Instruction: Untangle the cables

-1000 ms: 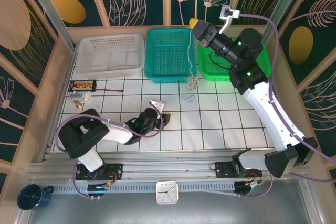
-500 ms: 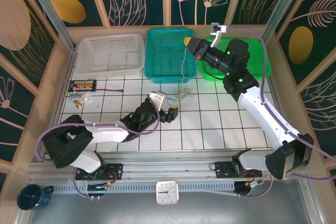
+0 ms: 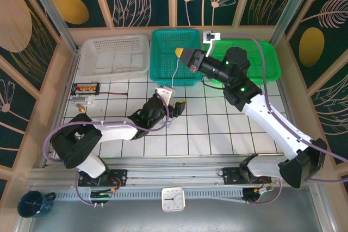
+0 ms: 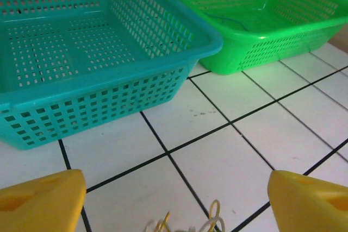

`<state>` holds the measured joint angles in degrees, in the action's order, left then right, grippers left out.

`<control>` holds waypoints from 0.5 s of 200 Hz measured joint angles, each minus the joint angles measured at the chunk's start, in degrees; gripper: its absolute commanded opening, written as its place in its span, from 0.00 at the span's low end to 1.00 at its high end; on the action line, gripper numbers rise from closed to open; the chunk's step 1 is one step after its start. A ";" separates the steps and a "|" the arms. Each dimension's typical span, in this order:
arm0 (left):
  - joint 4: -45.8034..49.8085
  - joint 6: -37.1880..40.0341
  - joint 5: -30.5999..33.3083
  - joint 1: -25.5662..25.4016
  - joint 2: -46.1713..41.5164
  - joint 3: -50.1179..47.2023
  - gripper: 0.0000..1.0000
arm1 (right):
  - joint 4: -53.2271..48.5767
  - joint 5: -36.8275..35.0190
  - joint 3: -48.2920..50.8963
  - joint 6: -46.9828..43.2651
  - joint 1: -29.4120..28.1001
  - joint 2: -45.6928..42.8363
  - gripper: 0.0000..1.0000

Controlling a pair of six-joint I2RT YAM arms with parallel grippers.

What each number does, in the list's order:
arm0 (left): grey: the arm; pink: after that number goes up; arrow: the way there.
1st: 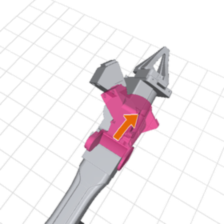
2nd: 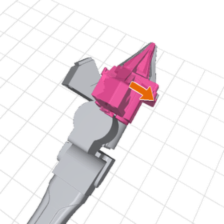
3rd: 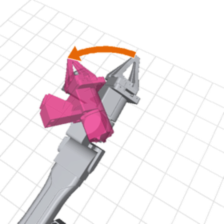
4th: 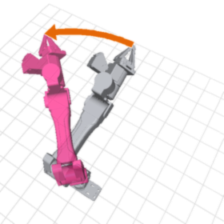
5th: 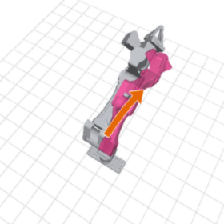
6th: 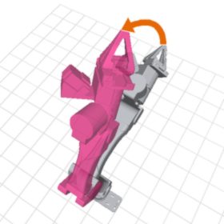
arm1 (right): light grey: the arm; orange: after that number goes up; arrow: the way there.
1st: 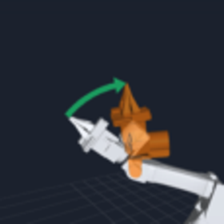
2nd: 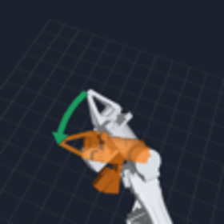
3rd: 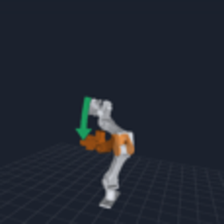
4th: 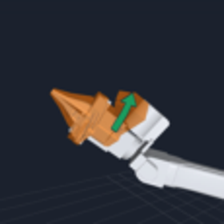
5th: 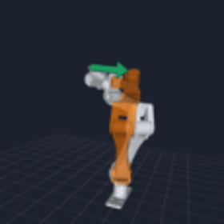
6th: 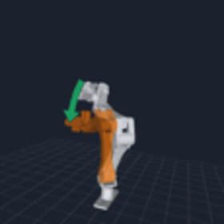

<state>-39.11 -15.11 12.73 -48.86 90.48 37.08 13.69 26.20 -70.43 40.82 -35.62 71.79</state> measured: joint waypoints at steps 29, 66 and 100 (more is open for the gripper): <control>-1.42 -0.44 -0.52 0.46 3.08 0.24 0.49 | -0.09 0.04 -0.85 0.02 -1.18 0.13 0.00; -4.48 -1.86 -2.75 0.46 6.08 -1.40 0.41 | -1.11 0.17 -6.62 -0.39 -0.70 1.51 0.00; -6.67 -3.41 -4.59 0.46 6.75 -5.40 0.39 | -0.70 1.20 -13.92 0.11 4.15 3.28 0.00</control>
<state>-45.78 -18.52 8.14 -48.40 97.23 31.68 12.99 27.40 -84.36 40.93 -31.46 75.07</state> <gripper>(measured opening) 0.390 0.051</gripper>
